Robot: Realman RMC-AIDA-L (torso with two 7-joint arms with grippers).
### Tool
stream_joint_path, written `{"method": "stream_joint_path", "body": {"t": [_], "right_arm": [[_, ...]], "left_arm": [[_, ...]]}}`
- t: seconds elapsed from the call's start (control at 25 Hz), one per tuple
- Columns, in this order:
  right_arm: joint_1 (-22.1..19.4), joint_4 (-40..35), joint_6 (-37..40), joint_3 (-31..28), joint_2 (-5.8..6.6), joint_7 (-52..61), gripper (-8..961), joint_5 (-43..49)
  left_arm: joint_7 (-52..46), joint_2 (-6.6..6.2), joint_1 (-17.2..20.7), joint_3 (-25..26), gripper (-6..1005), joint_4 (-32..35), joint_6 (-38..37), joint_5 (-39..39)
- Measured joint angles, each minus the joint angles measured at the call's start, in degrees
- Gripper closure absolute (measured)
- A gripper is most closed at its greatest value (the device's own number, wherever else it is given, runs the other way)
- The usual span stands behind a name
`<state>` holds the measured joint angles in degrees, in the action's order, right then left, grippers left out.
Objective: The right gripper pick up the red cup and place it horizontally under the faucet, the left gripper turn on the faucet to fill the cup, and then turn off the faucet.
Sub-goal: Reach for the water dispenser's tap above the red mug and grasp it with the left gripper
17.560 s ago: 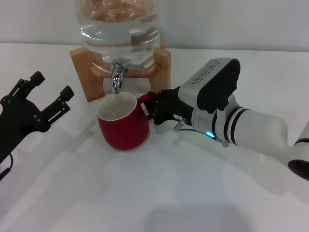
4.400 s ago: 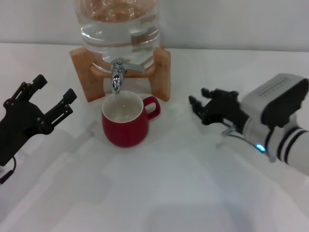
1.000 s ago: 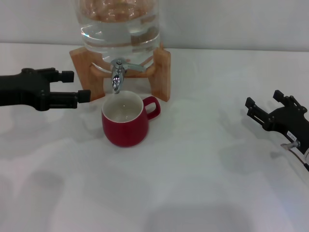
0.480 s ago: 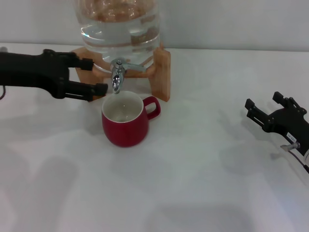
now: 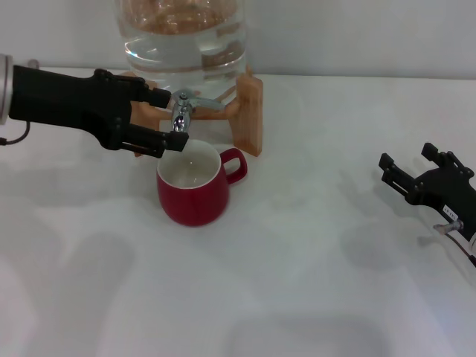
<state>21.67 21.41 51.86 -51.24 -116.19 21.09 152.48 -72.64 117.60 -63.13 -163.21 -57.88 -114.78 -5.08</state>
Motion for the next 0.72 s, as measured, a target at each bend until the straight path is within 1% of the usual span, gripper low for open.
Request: {"method": "stream_joint_path", "body": {"t": [0.4,0.64,0.72], "right_arm": [[0.09,-0.45,0.0,0.0,0.0,0.0,96,0.0],[0.16,-0.53,0.0,0.0,0.0,0.0,96,-0.31],[0.25,-0.58,0.0,0.0,0.0,0.0,96,-0.6]], "left_arm": [[0.22,-0.43,-1.21,0.0,114,0.11,-0.8,-0.28],[0.93,-1.19,-2.0,0.0,114,0.15,-0.78,-0.32],[1.49,-1.28,-2.11,0.0,113,0.15,-0.77,-0.31]]}}
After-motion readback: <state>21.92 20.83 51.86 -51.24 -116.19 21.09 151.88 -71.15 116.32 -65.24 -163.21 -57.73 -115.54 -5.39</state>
